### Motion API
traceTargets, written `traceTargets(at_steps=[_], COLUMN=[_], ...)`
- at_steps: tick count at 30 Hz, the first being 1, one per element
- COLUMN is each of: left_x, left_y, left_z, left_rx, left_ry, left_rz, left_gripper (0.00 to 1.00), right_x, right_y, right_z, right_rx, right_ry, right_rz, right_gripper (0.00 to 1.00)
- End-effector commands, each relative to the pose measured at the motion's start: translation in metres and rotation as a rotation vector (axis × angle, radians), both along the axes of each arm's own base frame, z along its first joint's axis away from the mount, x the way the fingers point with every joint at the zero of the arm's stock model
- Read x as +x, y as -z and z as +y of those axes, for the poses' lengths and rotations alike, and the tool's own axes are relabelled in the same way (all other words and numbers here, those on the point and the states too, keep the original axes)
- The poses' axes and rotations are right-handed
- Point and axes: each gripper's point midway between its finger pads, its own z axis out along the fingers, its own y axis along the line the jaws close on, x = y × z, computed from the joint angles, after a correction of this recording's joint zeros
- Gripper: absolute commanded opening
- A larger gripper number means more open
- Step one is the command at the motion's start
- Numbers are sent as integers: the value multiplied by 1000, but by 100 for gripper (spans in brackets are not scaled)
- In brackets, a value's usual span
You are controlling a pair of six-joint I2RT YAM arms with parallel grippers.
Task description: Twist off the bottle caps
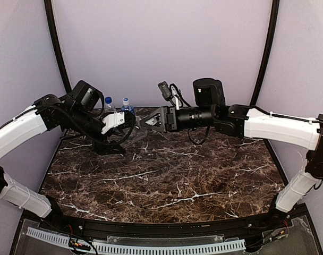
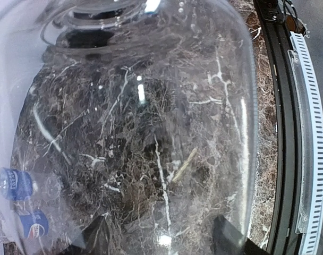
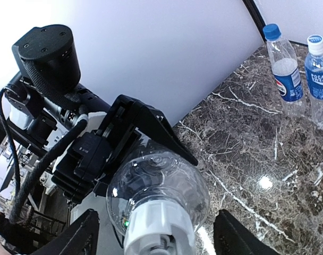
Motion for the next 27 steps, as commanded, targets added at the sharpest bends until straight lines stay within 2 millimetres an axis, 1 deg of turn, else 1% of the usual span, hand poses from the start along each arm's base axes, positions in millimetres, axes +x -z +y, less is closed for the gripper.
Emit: traceTargets(at_steps=[1,4,5,6,7,8,10,14,19,22,24,27], left_x=[12,30,38,44,51,55,63,68,63,61,62,61], left_y=[-8,-13,-14,-18,-19,-22,-25,-23,-15,-14,-15,-17], left_z=[7,12,18,19,25,26,34,40,38,38,38,38], left_rx=[13,30,52,47,73,77,115,164,174,175,177,173], left_ry=[-51,-113,-150,-166,-203,-207,-238,-240,-215,-206,-208,-206], left_rz=[-92,-180,-217,-251,-287,-317,-388,-476,-472,-477,-481,-481], left_gripper=[59,57,56,55,55,55,53,53,52,52,52,52], right_x=[2,11,12,12,13,14,19,24,29,33,41,54], right_y=[-27,-27,-25,-25,-26,-29,-24,-26,-24,-24,-20,-11], right_z=[-8,-19,-22,-23,-24,-23,-24,-19,-6,3,7,6], right_rx=[53,56,58,59,63,68,45,50,46,45,32,-10], right_ry=[52,126,138,145,150,159,192,202,177,162,175,234], right_rz=[44,134,159,175,182,182,196,209,220,223,218,200], right_gripper=[76,78,79,79,79,80,80,80,79,75,72,70])
